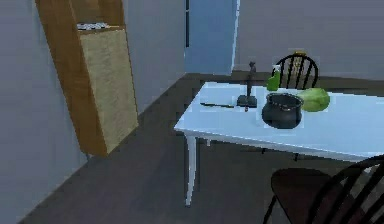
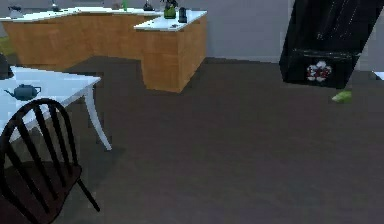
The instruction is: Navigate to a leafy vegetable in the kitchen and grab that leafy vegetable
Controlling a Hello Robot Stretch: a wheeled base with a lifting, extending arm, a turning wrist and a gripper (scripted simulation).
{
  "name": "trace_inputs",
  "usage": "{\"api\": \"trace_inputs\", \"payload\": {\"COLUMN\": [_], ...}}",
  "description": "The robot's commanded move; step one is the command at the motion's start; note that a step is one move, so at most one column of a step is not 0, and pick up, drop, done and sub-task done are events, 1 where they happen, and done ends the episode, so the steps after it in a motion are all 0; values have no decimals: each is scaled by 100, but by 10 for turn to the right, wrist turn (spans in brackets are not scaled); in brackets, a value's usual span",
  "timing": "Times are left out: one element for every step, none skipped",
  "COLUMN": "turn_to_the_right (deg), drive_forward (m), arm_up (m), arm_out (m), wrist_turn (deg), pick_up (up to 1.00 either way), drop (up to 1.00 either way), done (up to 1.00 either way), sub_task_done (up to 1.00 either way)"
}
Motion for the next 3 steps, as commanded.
{"api": "trace_inputs", "payload": {"turn_to_the_right": [0,-450,450], "drive_forward": [35,0,0], "arm_up": [0,0,0], "arm_out": [0,0,0], "wrist_turn": [0,0,0], "pick_up": [0,0,0], "drop": [0,0,0], "done": [0,0,0], "sub_task_done": [0,0,0]}}
